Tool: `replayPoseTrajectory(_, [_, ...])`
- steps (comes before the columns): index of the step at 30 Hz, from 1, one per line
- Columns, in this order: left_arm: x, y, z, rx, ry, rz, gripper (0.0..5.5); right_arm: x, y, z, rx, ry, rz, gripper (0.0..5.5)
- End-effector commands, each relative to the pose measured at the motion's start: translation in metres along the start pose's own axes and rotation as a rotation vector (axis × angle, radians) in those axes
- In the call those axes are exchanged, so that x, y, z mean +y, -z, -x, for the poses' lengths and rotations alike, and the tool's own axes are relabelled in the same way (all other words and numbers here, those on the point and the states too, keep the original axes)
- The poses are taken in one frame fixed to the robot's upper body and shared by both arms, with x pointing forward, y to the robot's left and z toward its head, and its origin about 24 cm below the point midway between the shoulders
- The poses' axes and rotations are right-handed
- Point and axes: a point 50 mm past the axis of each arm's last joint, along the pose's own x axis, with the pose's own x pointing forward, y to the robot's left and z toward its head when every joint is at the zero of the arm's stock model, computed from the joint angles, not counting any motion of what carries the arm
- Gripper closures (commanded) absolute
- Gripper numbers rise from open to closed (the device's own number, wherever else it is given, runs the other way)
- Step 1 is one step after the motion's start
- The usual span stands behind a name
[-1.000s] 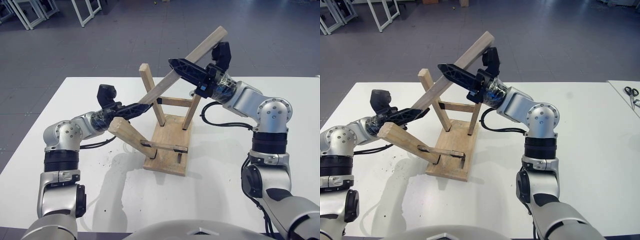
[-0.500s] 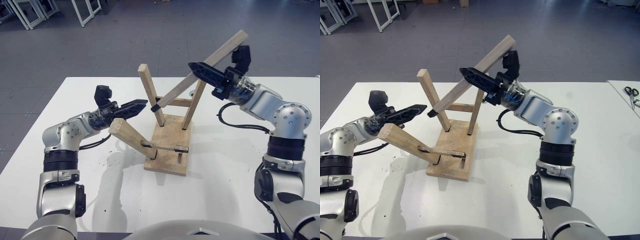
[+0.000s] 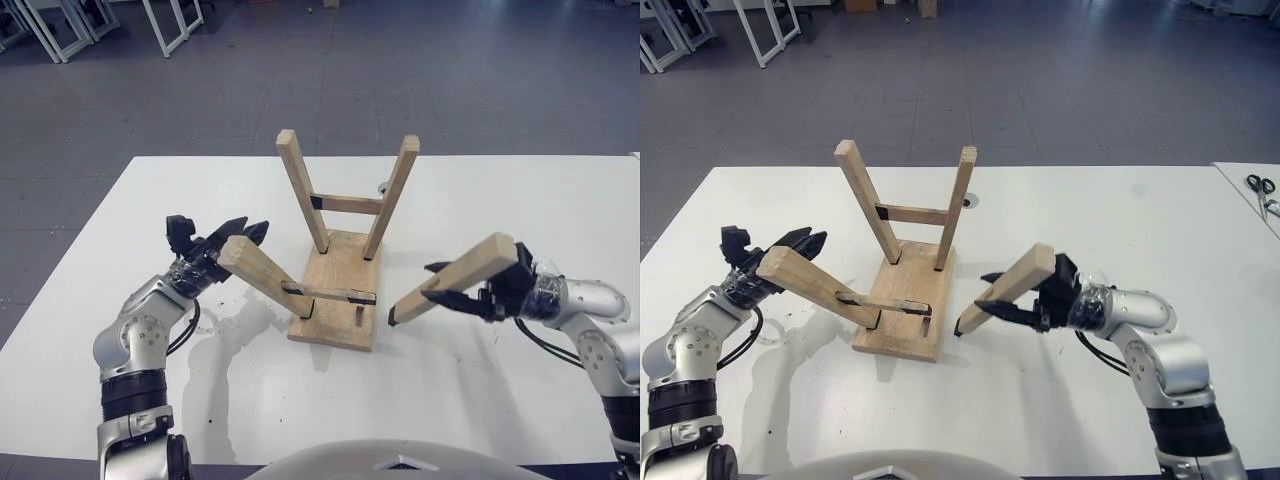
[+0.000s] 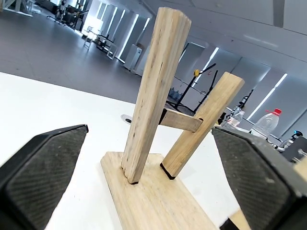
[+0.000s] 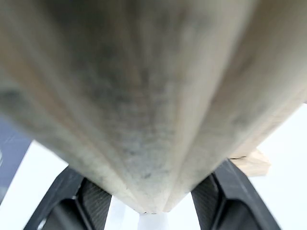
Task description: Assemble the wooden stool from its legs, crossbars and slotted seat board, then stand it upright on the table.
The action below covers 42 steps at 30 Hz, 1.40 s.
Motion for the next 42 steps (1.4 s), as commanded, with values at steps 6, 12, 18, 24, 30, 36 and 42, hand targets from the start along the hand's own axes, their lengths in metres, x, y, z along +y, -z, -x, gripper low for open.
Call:
replayPoseTrajectory(6, [0.001,0.027,0.006,0.088,-0.096,-0.046,0.73,0.002,-0.018,-0.021,-0.111,-0.009,0.097,3.47])
replayPoseTrajectory(12, [0.001,0.032,0.008,0.112,-0.104,-0.045,0.73,0.015,-0.002,-0.032,-0.099,-0.010,0.051,3.47])
replayPoseTrajectory(18, [0.000,0.032,0.004,0.107,-0.100,-0.044,0.73,0.019,0.021,-0.028,-0.020,0.012,0.049,3.47])
replayPoseTrajectory(24, [-0.001,0.034,0.009,0.110,-0.108,-0.044,0.73,-0.002,0.013,-0.020,0.022,0.124,0.127,3.47])
replayPoseTrajectory(30, [-0.004,0.039,0.008,0.102,-0.116,-0.040,0.73,0.003,0.010,-0.028,0.102,0.068,0.135,3.47])
replayPoseTrajectory(36, [-0.010,0.041,0.008,0.076,-0.141,-0.048,0.73,-0.013,0.015,-0.038,0.242,0.151,0.076,3.47])
replayPoseTrajectory(42, [0.001,0.044,0.017,0.097,-0.364,-0.057,0.73,-0.017,0.022,-0.045,0.340,0.226,0.109,3.47])
